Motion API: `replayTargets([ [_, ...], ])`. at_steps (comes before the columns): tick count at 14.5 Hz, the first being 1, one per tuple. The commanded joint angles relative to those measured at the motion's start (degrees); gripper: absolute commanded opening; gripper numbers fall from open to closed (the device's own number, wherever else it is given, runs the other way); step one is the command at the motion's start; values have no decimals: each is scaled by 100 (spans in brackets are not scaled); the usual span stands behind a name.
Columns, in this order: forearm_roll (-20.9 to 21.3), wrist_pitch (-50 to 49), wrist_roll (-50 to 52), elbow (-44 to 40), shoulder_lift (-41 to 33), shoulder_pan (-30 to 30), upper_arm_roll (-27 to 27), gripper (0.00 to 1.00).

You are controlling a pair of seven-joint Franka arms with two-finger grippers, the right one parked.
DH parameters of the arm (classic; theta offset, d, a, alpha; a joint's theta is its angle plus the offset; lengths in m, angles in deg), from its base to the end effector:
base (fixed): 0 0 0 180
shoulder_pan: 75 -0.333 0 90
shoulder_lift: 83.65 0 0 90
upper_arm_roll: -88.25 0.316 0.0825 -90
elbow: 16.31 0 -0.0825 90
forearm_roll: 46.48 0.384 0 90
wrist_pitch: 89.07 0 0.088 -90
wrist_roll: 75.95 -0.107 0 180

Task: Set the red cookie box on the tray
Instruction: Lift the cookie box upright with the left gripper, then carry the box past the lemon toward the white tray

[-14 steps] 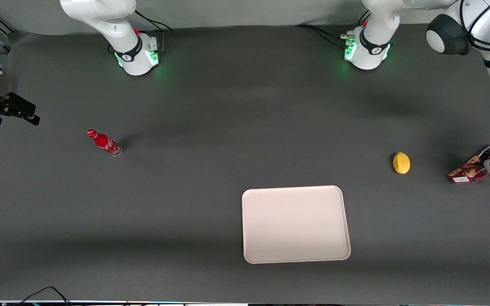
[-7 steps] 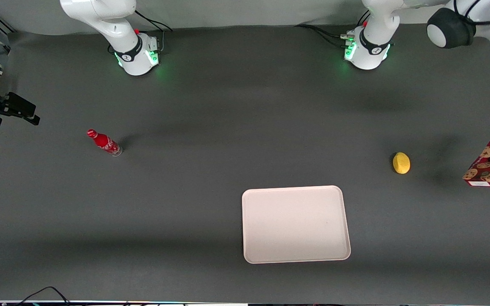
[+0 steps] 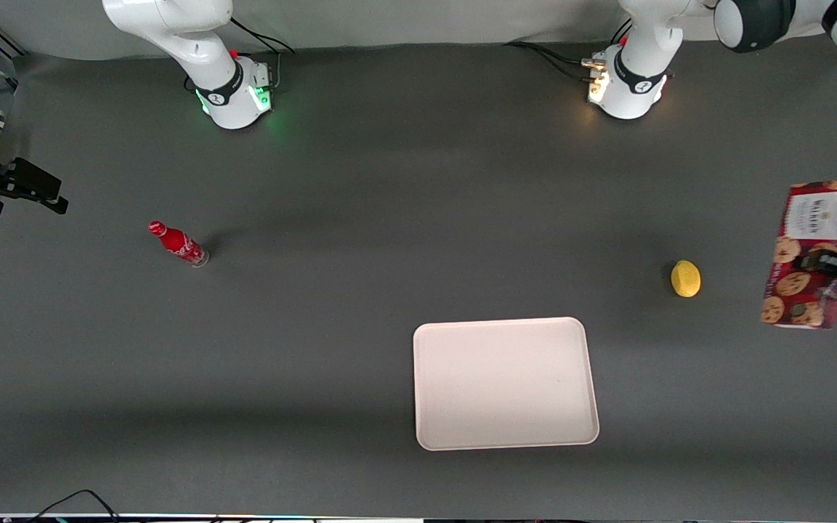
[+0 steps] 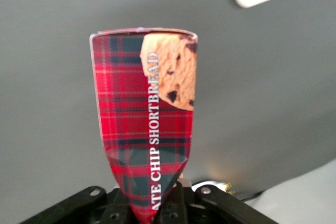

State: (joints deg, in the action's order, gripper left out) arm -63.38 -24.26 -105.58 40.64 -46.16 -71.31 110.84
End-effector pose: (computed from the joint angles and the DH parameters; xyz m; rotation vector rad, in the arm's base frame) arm 0.6627 0.0975 0.4676 2.8183 -0.3764 -0.6085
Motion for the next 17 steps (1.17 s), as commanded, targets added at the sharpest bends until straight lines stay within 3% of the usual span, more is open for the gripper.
replayTargets([
  [1,275,66,2280,-17,-154,0,-1228,0],
  [4,582,907,3575,62,-76,0,-2301,0],
  [8,995,2120,4307,210,302,70,-2987,0],
  [12,1285,3736,4588,562,819,192,-3252,0],
  [15,1873,4494,4914,580,1391,263,-3498,0],
  [17,2015,4986,5002,589,1655,281,-3534,0],
])
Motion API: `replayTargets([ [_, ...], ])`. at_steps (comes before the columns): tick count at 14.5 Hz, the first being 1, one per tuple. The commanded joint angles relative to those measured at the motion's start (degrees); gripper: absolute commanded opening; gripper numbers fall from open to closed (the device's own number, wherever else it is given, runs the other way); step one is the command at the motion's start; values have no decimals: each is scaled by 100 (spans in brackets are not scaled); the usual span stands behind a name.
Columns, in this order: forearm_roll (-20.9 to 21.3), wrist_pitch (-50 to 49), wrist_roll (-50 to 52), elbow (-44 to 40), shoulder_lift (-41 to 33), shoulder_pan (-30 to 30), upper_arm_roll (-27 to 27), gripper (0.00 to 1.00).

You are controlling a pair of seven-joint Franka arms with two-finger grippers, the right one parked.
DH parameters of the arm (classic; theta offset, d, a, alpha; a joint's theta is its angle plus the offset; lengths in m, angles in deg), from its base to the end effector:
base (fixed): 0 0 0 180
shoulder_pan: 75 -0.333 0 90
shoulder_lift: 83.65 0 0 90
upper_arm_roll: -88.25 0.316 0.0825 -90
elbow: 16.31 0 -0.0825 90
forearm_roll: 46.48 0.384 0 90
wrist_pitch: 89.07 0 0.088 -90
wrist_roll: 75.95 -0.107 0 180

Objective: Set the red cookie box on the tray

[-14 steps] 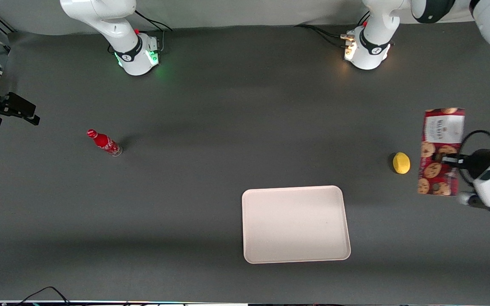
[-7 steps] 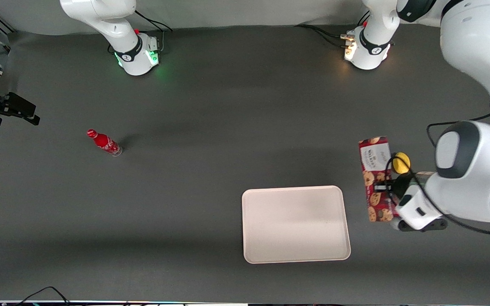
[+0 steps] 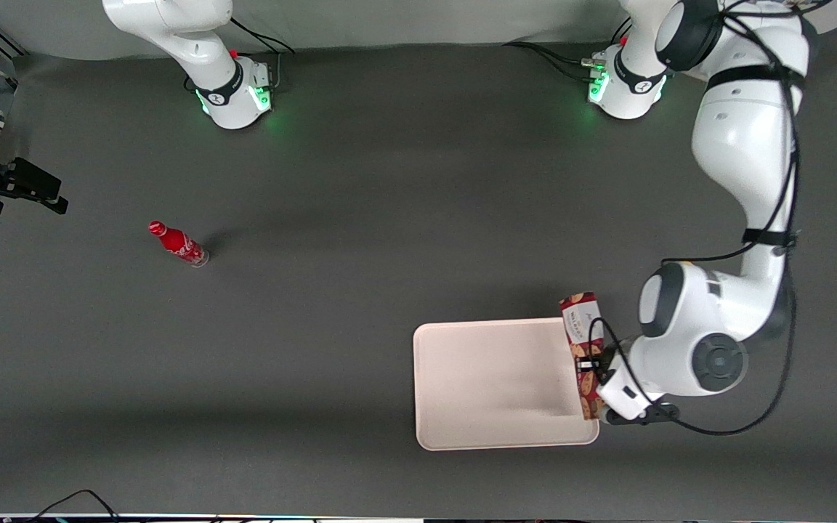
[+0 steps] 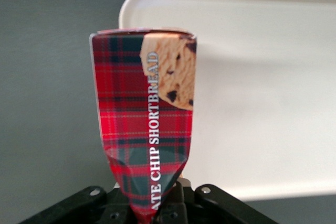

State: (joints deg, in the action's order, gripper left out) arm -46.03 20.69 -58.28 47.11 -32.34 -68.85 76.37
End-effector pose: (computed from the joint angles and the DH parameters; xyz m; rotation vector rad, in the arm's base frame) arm 0.7370 -0.1880 0.2749 3.0074 0.0921 -0.1727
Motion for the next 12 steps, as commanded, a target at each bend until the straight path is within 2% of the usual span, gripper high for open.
replayTargets([
  [1,368,685,289,-66,379,61,-87,0],
  [2,464,748,272,-66,415,61,-87,0],
  [3,526,740,272,-66,415,61,-87,90],
  [4,570,601,263,-66,372,35,-87,100],
  [7,571,-293,211,-119,56,-35,-78,100],
  [12,308,-2544,-631,-93,-1322,-281,0,100],
])
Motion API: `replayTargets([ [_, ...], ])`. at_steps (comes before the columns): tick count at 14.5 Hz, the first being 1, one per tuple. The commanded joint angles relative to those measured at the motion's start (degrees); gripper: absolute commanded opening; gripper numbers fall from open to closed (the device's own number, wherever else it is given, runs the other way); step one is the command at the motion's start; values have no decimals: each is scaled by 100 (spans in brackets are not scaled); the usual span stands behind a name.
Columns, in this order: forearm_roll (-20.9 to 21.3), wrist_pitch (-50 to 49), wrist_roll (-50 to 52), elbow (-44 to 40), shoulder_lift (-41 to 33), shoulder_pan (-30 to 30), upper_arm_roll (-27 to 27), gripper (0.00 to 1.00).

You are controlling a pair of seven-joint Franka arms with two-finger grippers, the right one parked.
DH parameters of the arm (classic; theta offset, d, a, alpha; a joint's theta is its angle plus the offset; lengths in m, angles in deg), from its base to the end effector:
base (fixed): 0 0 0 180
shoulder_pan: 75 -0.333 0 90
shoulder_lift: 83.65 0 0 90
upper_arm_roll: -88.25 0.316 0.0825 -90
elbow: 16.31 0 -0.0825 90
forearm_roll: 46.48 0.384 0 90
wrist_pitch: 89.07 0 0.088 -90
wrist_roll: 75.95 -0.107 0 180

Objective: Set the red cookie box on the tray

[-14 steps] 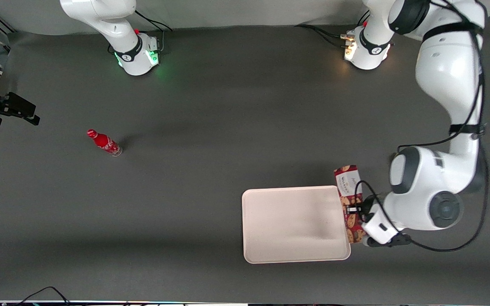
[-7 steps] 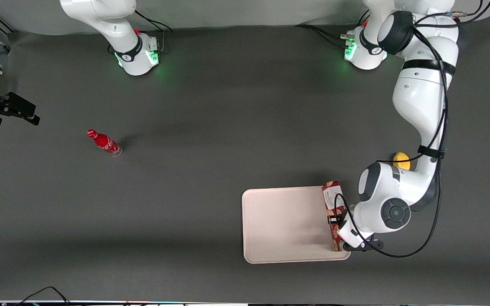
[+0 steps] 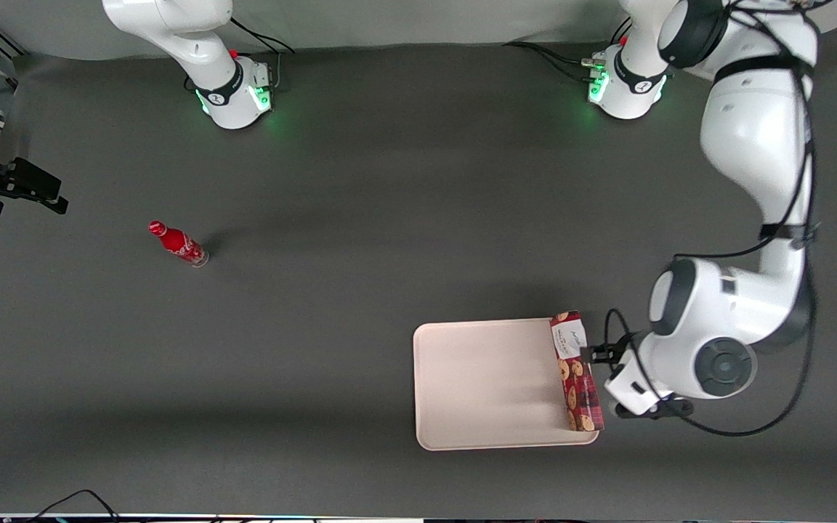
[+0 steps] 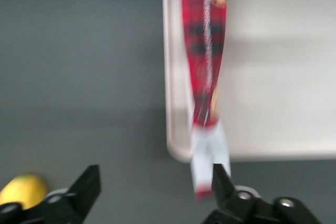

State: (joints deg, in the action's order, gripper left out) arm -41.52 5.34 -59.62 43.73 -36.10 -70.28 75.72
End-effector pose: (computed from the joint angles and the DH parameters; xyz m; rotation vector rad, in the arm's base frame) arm 0.7235 -0.1616 0.3316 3.1039 0.0312 -0.3551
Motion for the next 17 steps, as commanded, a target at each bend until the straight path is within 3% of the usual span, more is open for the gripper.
replayTargets([
  [1,-223,-1317,-638,245,-1263,-164,257,100],
  [4,-566,-2311,-999,550,-2334,-164,846,100],
  [6,-549,-2314,-1297,1505,-3335,-164,1023,100],
  [12,-505,-647,-1747,5039,-6263,-164,1428,100],
  [13,-505,-504,-1738,5261,-6458,-164,1428,100],
  [17,-505,-784,-2062,4747,-6294,-138,1410,100],
])
